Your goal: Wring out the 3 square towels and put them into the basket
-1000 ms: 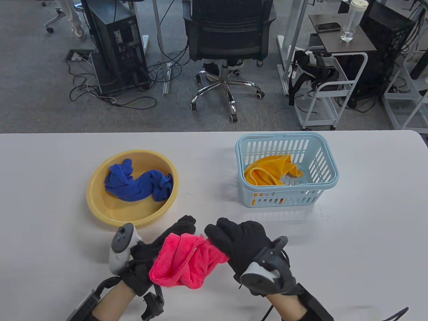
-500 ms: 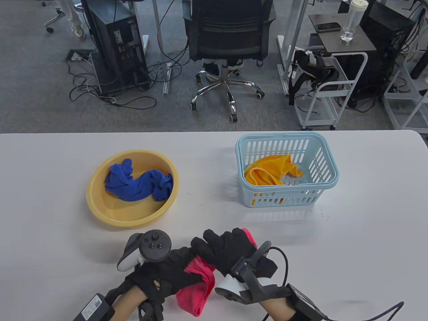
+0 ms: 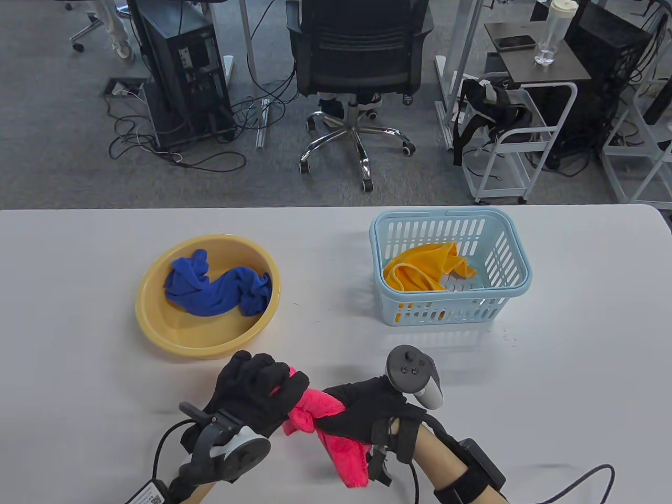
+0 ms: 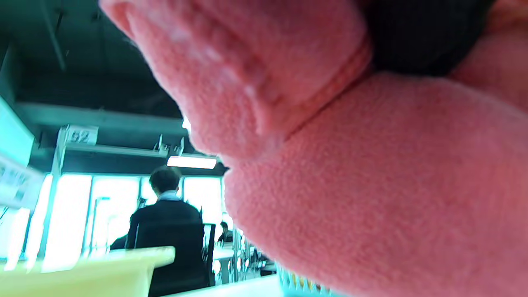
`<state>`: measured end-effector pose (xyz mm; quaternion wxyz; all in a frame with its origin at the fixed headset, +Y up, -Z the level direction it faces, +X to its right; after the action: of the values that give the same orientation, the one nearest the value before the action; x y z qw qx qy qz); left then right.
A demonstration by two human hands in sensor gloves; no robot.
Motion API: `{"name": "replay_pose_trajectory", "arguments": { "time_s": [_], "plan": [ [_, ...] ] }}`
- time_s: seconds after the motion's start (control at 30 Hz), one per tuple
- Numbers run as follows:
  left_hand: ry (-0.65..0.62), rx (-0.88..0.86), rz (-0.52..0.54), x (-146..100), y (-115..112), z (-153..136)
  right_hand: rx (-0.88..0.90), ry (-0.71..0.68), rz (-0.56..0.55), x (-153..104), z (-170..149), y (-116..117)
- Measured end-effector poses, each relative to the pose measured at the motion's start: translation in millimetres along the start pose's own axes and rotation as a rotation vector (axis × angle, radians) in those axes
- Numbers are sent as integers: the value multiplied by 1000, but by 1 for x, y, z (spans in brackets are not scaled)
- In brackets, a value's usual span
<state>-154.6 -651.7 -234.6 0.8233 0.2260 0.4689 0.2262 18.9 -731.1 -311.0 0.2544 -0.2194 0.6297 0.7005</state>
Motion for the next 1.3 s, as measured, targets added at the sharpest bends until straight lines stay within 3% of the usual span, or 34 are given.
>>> {"name": "replay_pose_trajectory", "arguments": {
  "time_s": [0.1, 0.2, 0.27, 0.33, 0.4, 0.47, 0.53, 0.57, 0.67, 0.87, 0.93, 1.03, 1.1, 1.23, 1.3],
  "plan": [
    [-36, 28, 68, -1, 12, 6, 146, -42, 117, 3, -1, 11],
    [-11, -20, 55, -1, 12, -2, 28, -123, 90, 1, 12, 5],
    [63, -183, -19, 1, 2, -17, -181, -170, -37, -5, 27, -4],
    [147, -314, -114, 0, -9, -34, -662, -209, -214, -19, 49, -10],
    [204, -270, -153, -3, -12, -49, -1119, -271, -359, -34, 72, -6],
    [258, -214, -167, -2, -11, -64, -1344, -229, -400, -43, 85, -6],
    [299, -237, -144, -3, -9, -75, -1415, -266, -452, -50, 97, -8],
    [312, -257, -154, -4, -10, -80, -1397, -291, -493, -53, 101, -9],
    [292, -220, -209, -3, -10, -75, -1343, -328, -481, -53, 101, -2],
    [104, -240, -267, -6, -4, -16, -1233, -263, -265, -33, 77, 35],
    [73, -236, -277, -13, -5, -7, -1211, -262, -264, -29, 72, 40],
    [97, -311, -307, -29, -27, -9, -1210, -210, -202, -23, 64, 41],
    [90, -350, -541, -31, -45, -3, -1192, -135, -128, -18, 58, 37],
    [10, -262, -740, -34, -67, 1, -1033, 10, -76, -21, 54, 8],
    [17, -264, -779, -37, -74, -3, -906, 52, -67, -27, 55, -12]
  ]
}}
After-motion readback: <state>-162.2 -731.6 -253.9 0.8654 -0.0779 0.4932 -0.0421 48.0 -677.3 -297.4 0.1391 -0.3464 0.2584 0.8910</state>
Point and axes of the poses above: the tracker on the back of each hand, its own z axis roughly to the thumb side, its own x axis roughly from the wrist to the fingertips, y = z × x, the point moved 4 cm from there along x, roughly from the wrist to the fingertips, and after that the axes turned 3 degrees about x, right-handed, at the moved point
